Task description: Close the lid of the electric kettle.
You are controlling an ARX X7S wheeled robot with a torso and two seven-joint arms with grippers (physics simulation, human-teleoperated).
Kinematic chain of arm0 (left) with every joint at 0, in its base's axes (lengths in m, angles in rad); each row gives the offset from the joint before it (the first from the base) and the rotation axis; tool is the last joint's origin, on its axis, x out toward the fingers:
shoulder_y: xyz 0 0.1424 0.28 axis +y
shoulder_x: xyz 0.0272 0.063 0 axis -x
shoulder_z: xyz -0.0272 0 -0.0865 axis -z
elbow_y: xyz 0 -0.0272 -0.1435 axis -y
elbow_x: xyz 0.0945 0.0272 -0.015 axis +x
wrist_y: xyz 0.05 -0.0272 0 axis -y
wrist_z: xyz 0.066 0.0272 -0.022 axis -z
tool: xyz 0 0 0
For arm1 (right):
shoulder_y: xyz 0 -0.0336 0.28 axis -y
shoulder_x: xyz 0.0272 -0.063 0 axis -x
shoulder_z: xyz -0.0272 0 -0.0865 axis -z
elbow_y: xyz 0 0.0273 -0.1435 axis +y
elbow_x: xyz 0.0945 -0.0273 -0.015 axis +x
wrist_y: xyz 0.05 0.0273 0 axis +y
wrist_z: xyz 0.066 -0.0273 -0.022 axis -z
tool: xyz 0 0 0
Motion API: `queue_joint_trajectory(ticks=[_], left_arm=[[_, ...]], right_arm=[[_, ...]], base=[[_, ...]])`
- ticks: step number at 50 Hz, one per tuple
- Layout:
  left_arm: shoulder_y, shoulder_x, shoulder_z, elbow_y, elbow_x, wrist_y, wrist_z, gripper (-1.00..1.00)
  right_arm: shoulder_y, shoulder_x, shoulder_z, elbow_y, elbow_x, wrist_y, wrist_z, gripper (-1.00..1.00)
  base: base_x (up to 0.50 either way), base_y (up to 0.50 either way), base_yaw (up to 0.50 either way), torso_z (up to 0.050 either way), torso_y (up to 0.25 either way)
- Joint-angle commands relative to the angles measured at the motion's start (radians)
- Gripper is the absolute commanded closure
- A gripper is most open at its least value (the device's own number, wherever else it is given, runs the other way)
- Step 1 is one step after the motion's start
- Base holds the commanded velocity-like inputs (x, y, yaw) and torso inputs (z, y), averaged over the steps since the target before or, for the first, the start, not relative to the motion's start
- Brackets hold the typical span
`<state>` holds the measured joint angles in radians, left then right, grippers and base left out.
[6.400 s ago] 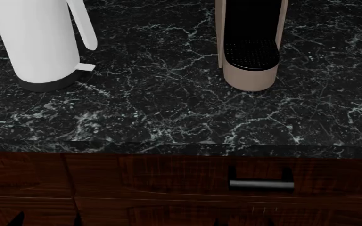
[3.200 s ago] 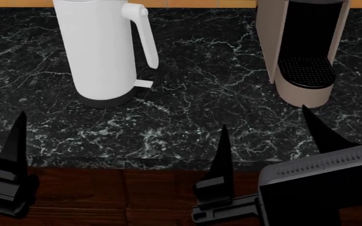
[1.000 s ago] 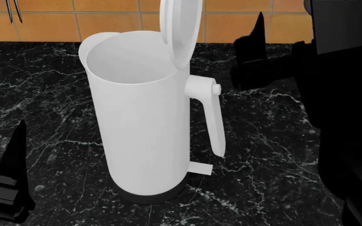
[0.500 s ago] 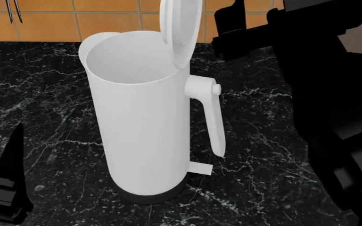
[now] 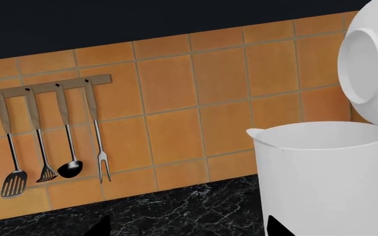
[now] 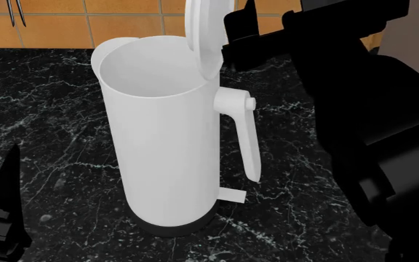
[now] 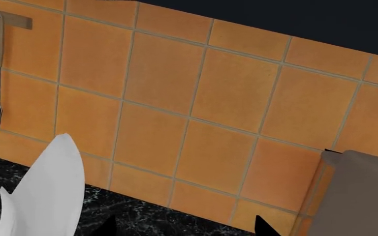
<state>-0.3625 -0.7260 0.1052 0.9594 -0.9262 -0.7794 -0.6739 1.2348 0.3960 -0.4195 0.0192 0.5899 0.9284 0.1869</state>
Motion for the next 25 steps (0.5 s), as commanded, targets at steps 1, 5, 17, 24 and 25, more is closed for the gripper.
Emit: queue_joint_trajectory(ticks=[1,5,17,24,25], left_arm=[[0.005,-0.011,-0.008,0.008,-0.009,0.005,-0.013,-1.00],[0.006,-0.015,-0.002,0.010,0.003,0.006,-0.014,-1.00],[0.033,-0.018,0.007,0.003,0.022,0.029,-0.006,-1.00],[0.055,-0.029,-0.008,0.011,0.015,0.044,-0.010,-1.00],[0.057,-0.031,-0.010,0.011,0.016,0.046,-0.010,-1.00]], right_arm=[[-0.008,-0.016,-0.001,0.023,0.011,-0.008,-0.009,-1.00],[-0.011,-0.021,0.009,0.021,0.025,-0.002,-0.009,-1.00],[0.004,-0.036,-0.007,-0.044,0.052,0.039,-0.003,-1.00],[0.013,-0.045,-0.014,-0.102,0.079,0.083,0.008,-1.00],[0.014,-0.048,-0.013,-0.114,0.086,0.092,0.011,-1.00]], base=[[0.00,0.00,0.00,0.000,0.000],[0.00,0.00,0.00,0.000,0.000],[0.00,0.00,0.00,0.000,0.001],[0.00,0.00,0.00,0.000,0.000],[0.00,0.00,0.00,0.000,0.000]])
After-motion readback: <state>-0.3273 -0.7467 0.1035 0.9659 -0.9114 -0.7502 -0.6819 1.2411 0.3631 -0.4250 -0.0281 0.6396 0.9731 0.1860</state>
